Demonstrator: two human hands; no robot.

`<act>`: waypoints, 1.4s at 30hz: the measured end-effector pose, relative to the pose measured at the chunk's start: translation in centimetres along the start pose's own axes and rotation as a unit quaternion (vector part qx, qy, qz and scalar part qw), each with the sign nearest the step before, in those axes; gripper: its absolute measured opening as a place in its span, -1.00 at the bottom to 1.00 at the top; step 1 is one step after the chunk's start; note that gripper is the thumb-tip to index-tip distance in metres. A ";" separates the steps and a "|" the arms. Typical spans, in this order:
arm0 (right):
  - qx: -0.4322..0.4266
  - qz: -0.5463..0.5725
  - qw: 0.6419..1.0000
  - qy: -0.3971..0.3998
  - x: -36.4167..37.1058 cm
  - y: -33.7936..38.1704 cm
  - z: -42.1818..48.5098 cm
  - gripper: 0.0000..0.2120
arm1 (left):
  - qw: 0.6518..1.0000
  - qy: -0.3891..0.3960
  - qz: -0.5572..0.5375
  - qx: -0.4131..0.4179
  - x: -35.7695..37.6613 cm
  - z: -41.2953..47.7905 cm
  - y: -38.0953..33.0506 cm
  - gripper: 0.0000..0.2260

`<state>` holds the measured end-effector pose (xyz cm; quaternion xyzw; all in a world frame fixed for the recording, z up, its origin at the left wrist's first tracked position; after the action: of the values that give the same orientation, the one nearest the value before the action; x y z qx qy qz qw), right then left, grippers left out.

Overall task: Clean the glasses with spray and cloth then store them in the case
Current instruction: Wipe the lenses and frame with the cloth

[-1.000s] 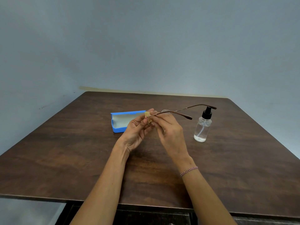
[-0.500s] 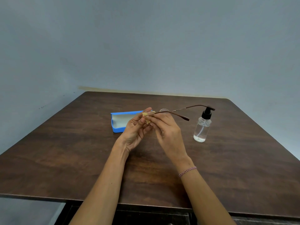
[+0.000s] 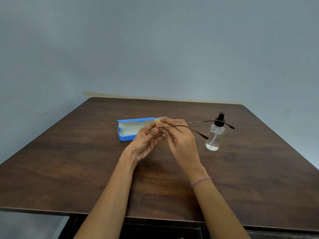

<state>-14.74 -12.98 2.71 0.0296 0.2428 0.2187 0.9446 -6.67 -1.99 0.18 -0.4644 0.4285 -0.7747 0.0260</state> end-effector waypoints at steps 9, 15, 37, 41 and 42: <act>-0.018 0.033 0.999 0.013 0.2 0.4 0.0 -0.77 | 0.999 -0.001 -0.019 0.050 -0.3 0.0 -0.7 -0.45; -0.027 -0.004 1.000 -0.008 -0.3 -0.2 0.1 -0.76 | 1.000 0.008 0.000 0.028 0.1 0.0 -0.6 -0.44; 0.019 -0.001 0.999 -0.050 -0.5 0.0 -0.1 -0.81 | 1.000 0.012 0.025 0.008 0.4 -0.1 -0.2 -0.44; 0.003 -0.011 0.999 -0.041 -0.2 0.0 -0.2 -0.79 | 1.000 0.007 0.021 0.021 0.3 -0.1 -0.3 -0.46; -0.003 -0.008 0.999 -0.038 -0.1 0.1 -0.2 -0.80 | 0.999 0.001 0.013 0.030 0.2 -0.1 -0.5 -0.46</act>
<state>-14.98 -12.92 2.62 0.0332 0.2059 0.2105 0.9551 -6.65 -1.71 0.61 -0.4568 0.4111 -0.7874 0.0490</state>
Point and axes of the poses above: each hand's wrist, its own z-axis towards the middle knuckle, its own x-axis out of the palm, y = z × x, the point moved 2 cm from there along z, towards the middle knuckle, and after that the axes turned 9 degrees about -z, right-handed, at the moved point
